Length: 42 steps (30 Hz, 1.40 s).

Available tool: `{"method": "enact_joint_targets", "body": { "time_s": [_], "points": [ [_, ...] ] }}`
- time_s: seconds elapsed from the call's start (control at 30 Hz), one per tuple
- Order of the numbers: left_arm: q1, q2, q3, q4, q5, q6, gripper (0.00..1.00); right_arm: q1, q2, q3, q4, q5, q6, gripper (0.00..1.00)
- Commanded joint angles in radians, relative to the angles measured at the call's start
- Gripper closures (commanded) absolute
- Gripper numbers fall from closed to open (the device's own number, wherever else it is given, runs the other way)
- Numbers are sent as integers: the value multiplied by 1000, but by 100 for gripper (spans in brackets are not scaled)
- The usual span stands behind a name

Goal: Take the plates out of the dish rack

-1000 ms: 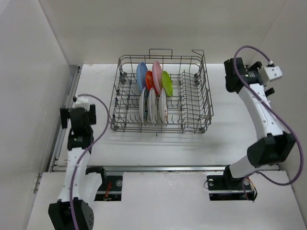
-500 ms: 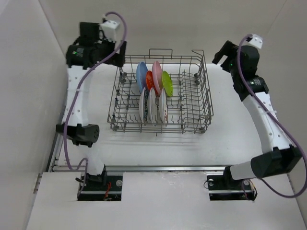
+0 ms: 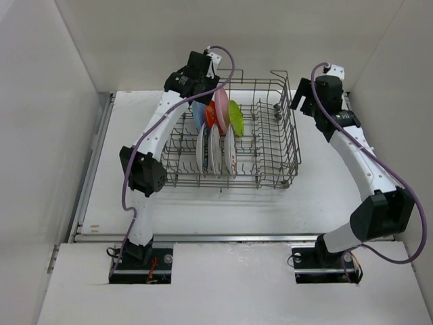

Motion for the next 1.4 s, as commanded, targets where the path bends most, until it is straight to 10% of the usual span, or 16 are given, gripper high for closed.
{"method": "enact_joint_targets", "body": {
  "time_s": [0.0, 0.43, 0.7, 1.37],
  "points": [
    [-3, 6, 13, 66, -162, -4, 47, 10, 29, -16, 17, 33, -32, 8],
    [-13, 98, -22, 54, -228, -50, 67, 68, 29, -71, 17, 65, -32, 8],
    [-13, 119, -31, 20, -193, -99, 100, 68, 50, -89, 17, 85, -32, 8],
    [-10, -94, -111, 56, -288, -62, 100, 77, 26, -89, 17, 64, -51, 9]
  ]
}}
